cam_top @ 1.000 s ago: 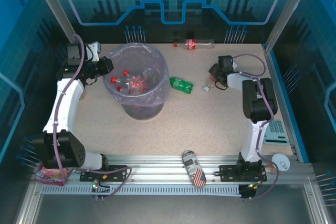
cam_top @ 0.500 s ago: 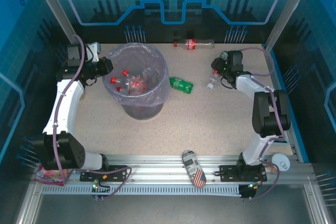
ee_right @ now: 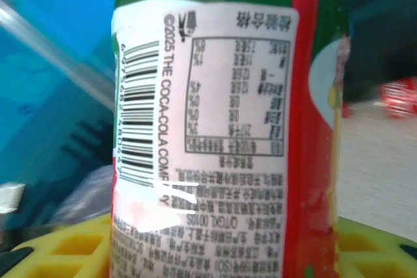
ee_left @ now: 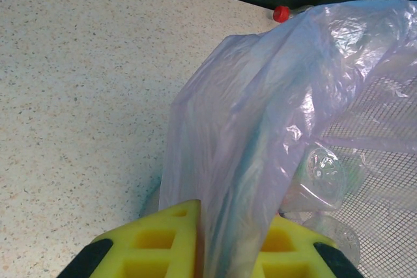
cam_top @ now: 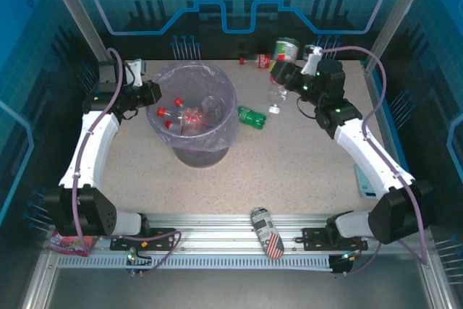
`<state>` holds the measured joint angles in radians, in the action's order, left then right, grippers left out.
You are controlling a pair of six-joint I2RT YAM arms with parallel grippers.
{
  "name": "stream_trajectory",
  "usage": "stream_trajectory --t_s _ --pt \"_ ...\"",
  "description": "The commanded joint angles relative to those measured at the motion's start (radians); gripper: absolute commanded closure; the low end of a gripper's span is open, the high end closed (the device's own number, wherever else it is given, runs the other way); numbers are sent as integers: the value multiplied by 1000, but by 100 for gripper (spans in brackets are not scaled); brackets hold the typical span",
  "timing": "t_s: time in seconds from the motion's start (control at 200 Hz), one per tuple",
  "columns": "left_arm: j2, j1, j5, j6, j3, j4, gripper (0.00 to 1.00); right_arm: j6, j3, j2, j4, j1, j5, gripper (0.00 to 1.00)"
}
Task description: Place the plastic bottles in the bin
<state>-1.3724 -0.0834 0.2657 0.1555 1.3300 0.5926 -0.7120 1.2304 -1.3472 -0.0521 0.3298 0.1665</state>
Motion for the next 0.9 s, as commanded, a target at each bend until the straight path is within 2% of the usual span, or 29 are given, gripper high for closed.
stream_trajectory --t_s 0.0,0.165,0.31,0.61,0.896 --pt "3 22 25 -23 -40 81 100 73 103 -1 13 110 29 47" --pt "7 31 22 -24 -42 80 100 189 238 -66 37 263 0 48" --pt "9 40 26 -26 -40 79 100 258 352 -178 45 335 17 49" --pt "16 45 28 -30 -42 76 100 360 575 -413 148 403 38 48" --pt "20 44 28 -32 -43 75 100 406 642 -500 285 417 -25 48"
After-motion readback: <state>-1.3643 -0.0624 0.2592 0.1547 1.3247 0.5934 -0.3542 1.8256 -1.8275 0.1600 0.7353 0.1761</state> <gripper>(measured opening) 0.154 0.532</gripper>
